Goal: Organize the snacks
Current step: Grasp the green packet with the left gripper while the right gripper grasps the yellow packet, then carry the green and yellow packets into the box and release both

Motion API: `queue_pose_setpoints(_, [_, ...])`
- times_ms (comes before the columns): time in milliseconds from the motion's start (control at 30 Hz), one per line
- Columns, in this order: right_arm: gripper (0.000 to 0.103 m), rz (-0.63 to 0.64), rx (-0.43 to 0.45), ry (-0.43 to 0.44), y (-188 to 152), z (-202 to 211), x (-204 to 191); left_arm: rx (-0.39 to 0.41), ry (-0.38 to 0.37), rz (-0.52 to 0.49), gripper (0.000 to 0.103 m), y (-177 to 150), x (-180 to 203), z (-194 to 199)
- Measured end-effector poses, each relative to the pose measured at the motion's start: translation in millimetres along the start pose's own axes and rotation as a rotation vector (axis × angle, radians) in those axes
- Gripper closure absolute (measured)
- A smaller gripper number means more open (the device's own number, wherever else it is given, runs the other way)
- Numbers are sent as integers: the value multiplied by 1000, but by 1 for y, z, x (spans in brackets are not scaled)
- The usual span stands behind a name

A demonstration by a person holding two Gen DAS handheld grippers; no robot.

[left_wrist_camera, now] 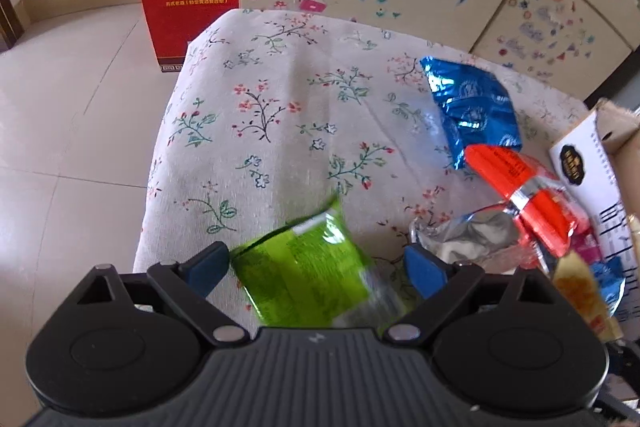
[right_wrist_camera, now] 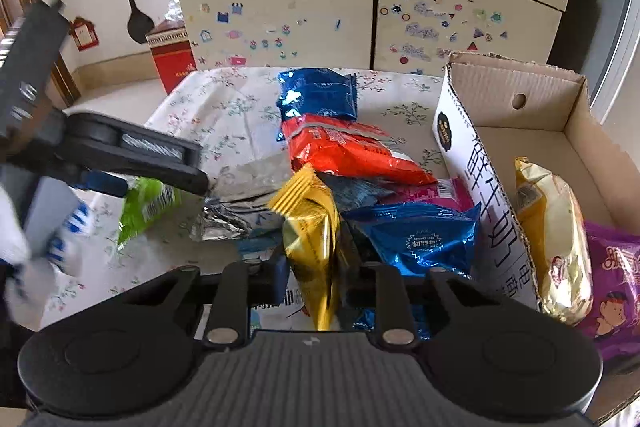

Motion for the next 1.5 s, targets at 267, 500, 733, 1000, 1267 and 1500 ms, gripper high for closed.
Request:
queue_pose_setpoints(267, [77, -62, 29, 69, 4, 8, -2, 59, 50, -112, 22, -10, 4, 2])
queue_pose_setpoints(500, [77, -115, 31, 87, 5, 6, 3, 48, -10, -131, 19, -19, 0, 10])
queue_pose_setpoints(733, [73, -233, 16, 112, 1, 0, 13, 90, 26, -207, 26, -25, 5, 11])
queue_pose_setpoints(1000, [74, -243, 7, 104, -3, 1, 16, 117, 8, -224, 45, -23, 10, 14])
queue_pose_setpoints(1267, [78, -224, 35, 91, 2, 7, 17, 139, -21, -189, 53, -16, 7, 23])
queue_pose_setpoints(1500, [78, -185, 67, 99, 9, 15, 11, 184, -46, -160, 53, -6, 5, 40])
Point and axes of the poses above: each gripper's, at about its wrist camera, not at the fingertips, and z roughly against the way its jaws point, x to its right, y to its top, the point moved 8 cm from there along -z, roughly the way its jaws point, and after that the axes turned 13 degrees about y, right-handed, at the moved point
